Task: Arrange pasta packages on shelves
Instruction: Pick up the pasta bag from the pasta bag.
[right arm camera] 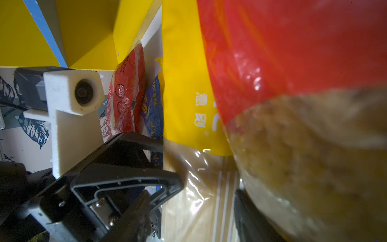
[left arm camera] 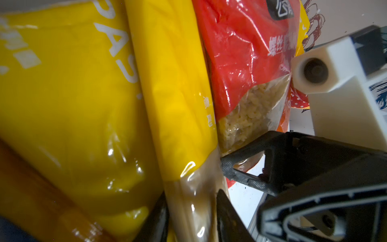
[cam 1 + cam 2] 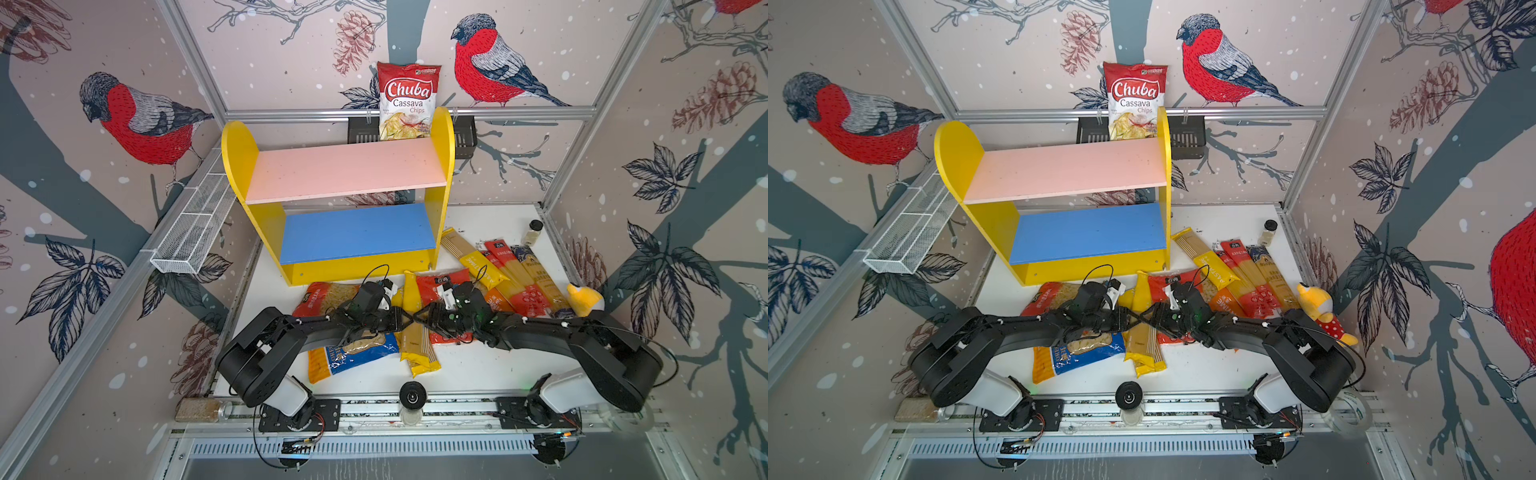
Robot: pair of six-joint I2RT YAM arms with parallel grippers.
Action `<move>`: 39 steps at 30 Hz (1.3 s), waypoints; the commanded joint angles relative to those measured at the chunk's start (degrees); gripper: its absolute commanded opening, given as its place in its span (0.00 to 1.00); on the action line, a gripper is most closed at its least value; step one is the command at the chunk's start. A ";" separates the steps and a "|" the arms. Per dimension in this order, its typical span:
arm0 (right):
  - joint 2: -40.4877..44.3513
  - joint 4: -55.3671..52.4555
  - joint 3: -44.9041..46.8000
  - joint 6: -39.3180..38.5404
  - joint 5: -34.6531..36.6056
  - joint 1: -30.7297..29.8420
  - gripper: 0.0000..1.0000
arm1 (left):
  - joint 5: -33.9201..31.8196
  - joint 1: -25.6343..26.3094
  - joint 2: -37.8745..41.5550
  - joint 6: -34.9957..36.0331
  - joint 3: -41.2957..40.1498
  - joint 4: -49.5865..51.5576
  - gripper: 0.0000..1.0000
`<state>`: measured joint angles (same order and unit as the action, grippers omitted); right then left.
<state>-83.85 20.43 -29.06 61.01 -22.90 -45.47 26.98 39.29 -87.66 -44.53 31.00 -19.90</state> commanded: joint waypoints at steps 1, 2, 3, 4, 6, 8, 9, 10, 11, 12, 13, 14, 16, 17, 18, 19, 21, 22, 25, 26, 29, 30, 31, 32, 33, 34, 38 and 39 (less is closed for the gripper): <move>-0.01 -9.49 -0.86 -0.80 3.97 -1.22 0.69 | 1.12 0.26 0.62 0.68 0.02 -0.48 0.37; 0.07 -9.69 -0.79 -1.18 4.32 -1.34 0.70 | 0.78 0.26 0.87 0.95 -0.04 -0.17 0.36; 0.09 -9.97 -0.61 -1.28 4.31 -1.25 0.70 | 0.49 0.26 0.99 1.30 -0.02 0.19 0.35; 0.45 -10.69 -0.56 -1.61 4.35 -1.01 0.70 | 0.51 0.26 0.89 1.61 0.14 0.51 0.34; 2.63 -11.43 -0.48 -2.57 4.39 -0.89 0.71 | 0.89 0.26 0.67 1.56 0.03 0.42 0.32; 5.02 -12.96 -0.27 -3.42 4.08 -0.27 0.72 | 1.44 0.26 0.56 1.08 -0.15 -0.40 0.30; 6.08 -13.41 0.38 -3.42 3.24 0.62 0.72 | 1.79 0.26 0.56 0.71 -0.25 -0.86 0.29; 7.12 -13.21 1.44 -3.34 2.23 1.44 0.72 | 2.08 0.31 0.56 0.35 -0.21 -1.42 0.29; 7.97 -12.68 2.39 -3.34 1.46 2.02 0.72 | 2.34 0.42 0.57 0.04 -0.07 -1.74 0.28; 8.43 -12.11 3.34 -3.41 0.87 2.40 0.72 | 2.52 0.60 0.57 -0.22 0.17 -1.92 0.27; 8.31 -10.91 4.13 -3.45 0.10 2.62 0.72 | 2.78 0.85 0.56 -0.31 0.41 -2.13 0.25; 7.83 -9.08 4.87 -3.20 -1.22 2.82 0.71 | 2.88 1.04 0.48 -0.44 0.67 -2.28 0.23; 6.04 -3.82 6.36 -1.60 -3.41 2.61 0.69 | 3.99 1.23 0.38 -0.97 1.11 -2.73 0.12; 5.21 -0.89 7.18 -0.46 -3.96 2.37 0.67 | 4.62 1.23 0.46 -1.10 1.52 -2.53 0.08; 4.57 1.56 7.93 0.58 -4.25 2.28 0.65 | 4.83 1.16 0.83 -0.93 2.13 -1.57 0.00; 4.41 3.72 8.57 1.35 -4.62 2.30 0.63 | 4.71 1.14 1.18 -0.55 2.79 -0.15 0.00; 4.82 7.85 9.37 2.48 -5.30 2.24 0.63 | 4.10 0.97 2.63 1.44 4.36 3.96 0.00; 5.29 8.90 9.38 2.53 -5.48 2.30 0.63 | 3.43 0.80 3.57 2.35 4.98 5.88 0.00; 6.99 10.66 9.11 1.95 -5.91 2.08 0.67 | 3.17 -0.53 7.19 4.51 5.47 9.17 0.00; 7.29 10.92 9.11 1.56 -5.99 2.10 0.68 | 3.25 -1.05 8.36 5.25 5.54 9.71 0.00; 8.59 11.61 9.35 0.56 -6.19 2.44 0.70 | 2.57 -2.31 13.33 7.36 6.18 11.77 0.00; 9.05 12.23 9.45 0.40 -6.13 2.56 0.70 | 2.35 -2.50 14.94 8.10 6.77 12.36 0.00; 9.53 12.63 9.46 0.21 -6.03 2.59 0.71 | 2.02 -2.55 16.17 8.73 7.34 12.98 0.00; 10.04 13.08 9.39 -0.07 -6.02 2.65 0.71 | 1.51 -2.55 17.51 9.69 8.13 13.92 0.00; 10.55 13.73 9.37 -0.27 -6.03 2.58 0.72 | 1.00 -2.55 18.57 10.72 9.04 15.00 0.00; 10.99 14.49 9.37 -0.60 -6.19 2.62 0.72 | 0.67 -2.54 19.50 11.75 9.89 15.93 0.00; 15.03 16.66 9.11 -3.38 -6.39 2.35 0.74 | 0.71 -2.55 23.75 14.77 12.30 17.21 0.00; 16.43 17.53 9.27 -4.29 -6.54 2.19 0.75 | 0.75 -2.55 25.02 14.91 12.42 16.56 0.00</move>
<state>-69.78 33.06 -19.68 59.90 -28.51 -43.00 26.74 36.82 -65.25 -33.47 42.09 0.58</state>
